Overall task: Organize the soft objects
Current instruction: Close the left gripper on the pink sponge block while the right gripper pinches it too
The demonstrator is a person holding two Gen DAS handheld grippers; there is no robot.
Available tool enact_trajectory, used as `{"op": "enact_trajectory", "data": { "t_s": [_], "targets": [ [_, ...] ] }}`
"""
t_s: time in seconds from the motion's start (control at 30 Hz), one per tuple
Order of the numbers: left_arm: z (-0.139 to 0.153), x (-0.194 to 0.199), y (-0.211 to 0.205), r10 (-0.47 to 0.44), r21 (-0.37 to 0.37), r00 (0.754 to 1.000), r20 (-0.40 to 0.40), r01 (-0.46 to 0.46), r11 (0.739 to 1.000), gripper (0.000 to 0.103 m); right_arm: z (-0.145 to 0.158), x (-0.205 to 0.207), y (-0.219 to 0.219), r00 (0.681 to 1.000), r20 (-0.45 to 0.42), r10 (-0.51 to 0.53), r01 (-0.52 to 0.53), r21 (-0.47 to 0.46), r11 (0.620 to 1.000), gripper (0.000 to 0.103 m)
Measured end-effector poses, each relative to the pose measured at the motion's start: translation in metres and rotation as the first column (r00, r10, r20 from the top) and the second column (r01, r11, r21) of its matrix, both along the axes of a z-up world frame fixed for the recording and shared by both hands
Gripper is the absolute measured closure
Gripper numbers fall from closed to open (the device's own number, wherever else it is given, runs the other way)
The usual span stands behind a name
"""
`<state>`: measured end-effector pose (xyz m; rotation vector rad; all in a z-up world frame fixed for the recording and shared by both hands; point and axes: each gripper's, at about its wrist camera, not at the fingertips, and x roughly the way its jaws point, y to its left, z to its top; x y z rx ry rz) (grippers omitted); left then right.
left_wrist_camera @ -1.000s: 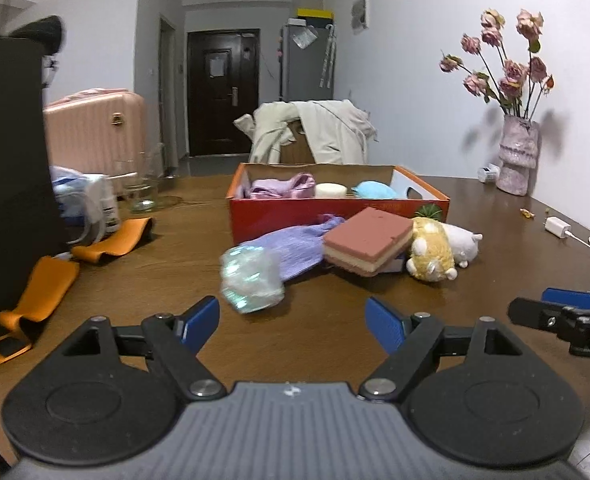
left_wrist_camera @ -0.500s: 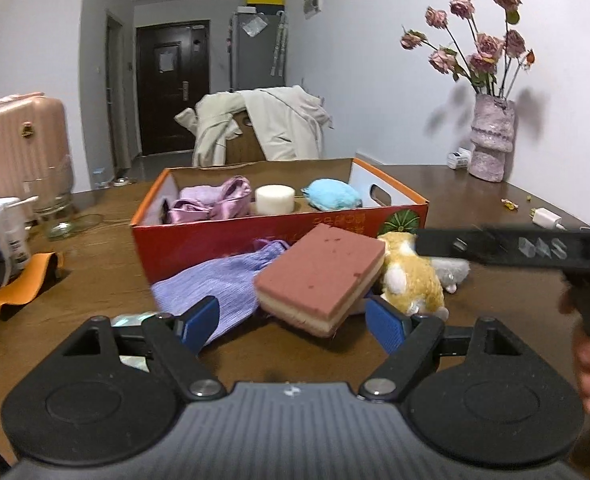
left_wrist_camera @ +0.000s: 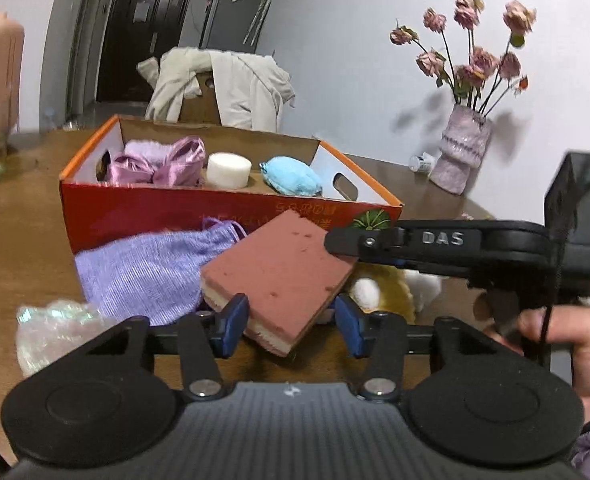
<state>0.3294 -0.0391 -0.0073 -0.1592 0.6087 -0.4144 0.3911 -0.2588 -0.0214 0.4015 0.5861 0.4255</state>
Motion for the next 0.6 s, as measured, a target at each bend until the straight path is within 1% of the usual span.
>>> {"op": "enact_trajectory", "data": {
  "t_s": [0.07,0.13,0.17,0.27,0.33,0.4,0.47,0.53,0.6],
  "targets": [
    [0.002,-0.006,0.003,-0.007,-0.039,1.0,-0.026,0.006,0.999,0.056,0.006,-0.013,-0.002,1.0,0.003,0.0,0.0,-0.001,1.0,0.085],
    [0.005,-0.02,0.002,-0.022,-0.037,0.999,-0.025,0.021,0.999,0.056,0.012,-0.034,-0.003,1.0,0.02,-0.001,0.001,-0.021,1.0,0.085],
    [0.007,-0.03,0.001,-0.035,-0.031,0.999,-0.024,0.034,0.999,0.056,0.014,-0.047,-0.005,1.0,0.02,-0.001,0.001,-0.025,1.0,0.086],
    [0.012,-0.067,0.007,-0.043,-0.056,0.999,-0.006,0.043,0.997,0.056,0.016,-0.094,-0.012,1.0,0.02,0.005,-0.005,-0.012,1.0,0.085],
    [0.009,-0.089,0.009,-0.035,-0.063,0.999,-0.026,0.033,0.997,0.056,0.013,-0.122,-0.015,1.0,0.012,0.028,-0.028,-0.001,1.0,0.086],
    [0.004,-0.109,0.013,-0.045,-0.073,0.998,-0.047,0.041,0.996,0.056,0.007,-0.145,-0.015,0.999,-0.01,0.035,-0.035,0.013,0.999,0.085],
    [0.0,-0.124,0.014,-0.059,-0.049,0.997,-0.046,0.057,0.997,0.056,0.002,-0.163,-0.012,0.999,-0.012,0.037,-0.037,-0.019,0.999,0.085],
    [-0.002,-0.134,0.015,-0.042,-0.012,0.998,-0.051,0.042,0.999,0.056,-0.004,-0.178,-0.008,0.997,-0.035,0.063,-0.063,-0.023,0.998,0.084],
    [-0.004,-0.139,0.02,-0.033,-0.011,0.998,-0.058,0.032,0.999,0.056,-0.006,-0.192,-0.007,0.994,-0.042,0.099,-0.1,-0.02,0.995,0.083]
  ]
}}
